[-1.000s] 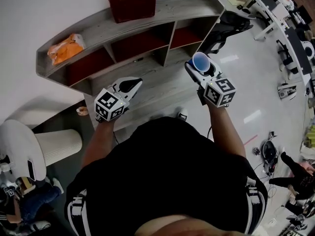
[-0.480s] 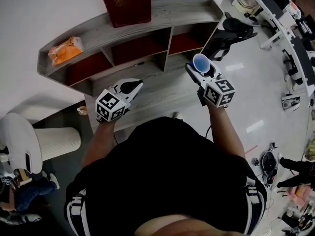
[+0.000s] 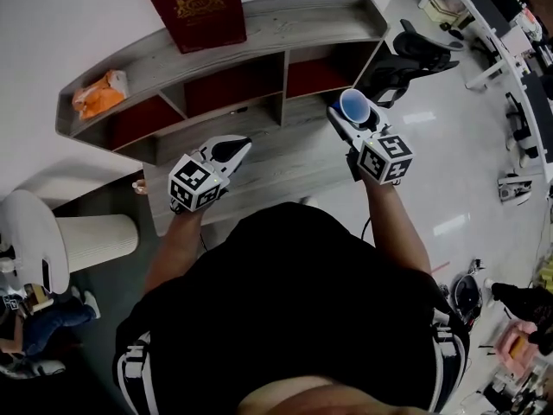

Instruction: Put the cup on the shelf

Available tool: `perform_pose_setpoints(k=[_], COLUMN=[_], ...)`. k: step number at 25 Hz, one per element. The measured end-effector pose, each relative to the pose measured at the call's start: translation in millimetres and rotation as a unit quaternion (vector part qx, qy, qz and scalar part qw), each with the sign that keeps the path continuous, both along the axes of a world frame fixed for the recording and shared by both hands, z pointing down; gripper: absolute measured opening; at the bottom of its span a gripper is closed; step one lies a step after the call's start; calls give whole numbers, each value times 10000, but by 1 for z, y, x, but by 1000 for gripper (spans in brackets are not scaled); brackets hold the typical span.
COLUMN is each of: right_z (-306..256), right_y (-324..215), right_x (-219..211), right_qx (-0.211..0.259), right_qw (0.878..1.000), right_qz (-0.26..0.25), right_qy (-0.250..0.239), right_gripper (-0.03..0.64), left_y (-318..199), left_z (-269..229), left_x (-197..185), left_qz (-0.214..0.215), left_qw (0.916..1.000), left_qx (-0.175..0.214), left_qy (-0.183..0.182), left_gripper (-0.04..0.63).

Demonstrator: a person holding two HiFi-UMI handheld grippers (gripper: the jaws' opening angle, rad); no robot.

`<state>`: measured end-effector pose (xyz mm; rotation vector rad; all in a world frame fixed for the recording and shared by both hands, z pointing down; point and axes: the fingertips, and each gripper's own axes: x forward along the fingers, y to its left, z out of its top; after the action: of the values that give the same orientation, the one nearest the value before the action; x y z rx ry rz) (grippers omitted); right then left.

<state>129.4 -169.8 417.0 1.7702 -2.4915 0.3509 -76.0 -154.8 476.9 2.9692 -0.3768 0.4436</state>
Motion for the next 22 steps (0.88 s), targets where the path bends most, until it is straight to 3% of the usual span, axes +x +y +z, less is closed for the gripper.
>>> perform_pose_setpoints(k=[22], right_z=[40], right_y=[-71], right_x=[50], right_qx=[-411], right_qw=[9960], right_qz=[-787], right_qy=[-103], right_gripper=[301], left_y=[-35], left_z=[15], left_x=[72], left_qz=[-531], left_qw=[9981], left_qx=[-186], left_qy=[-266], left_gripper=[15])
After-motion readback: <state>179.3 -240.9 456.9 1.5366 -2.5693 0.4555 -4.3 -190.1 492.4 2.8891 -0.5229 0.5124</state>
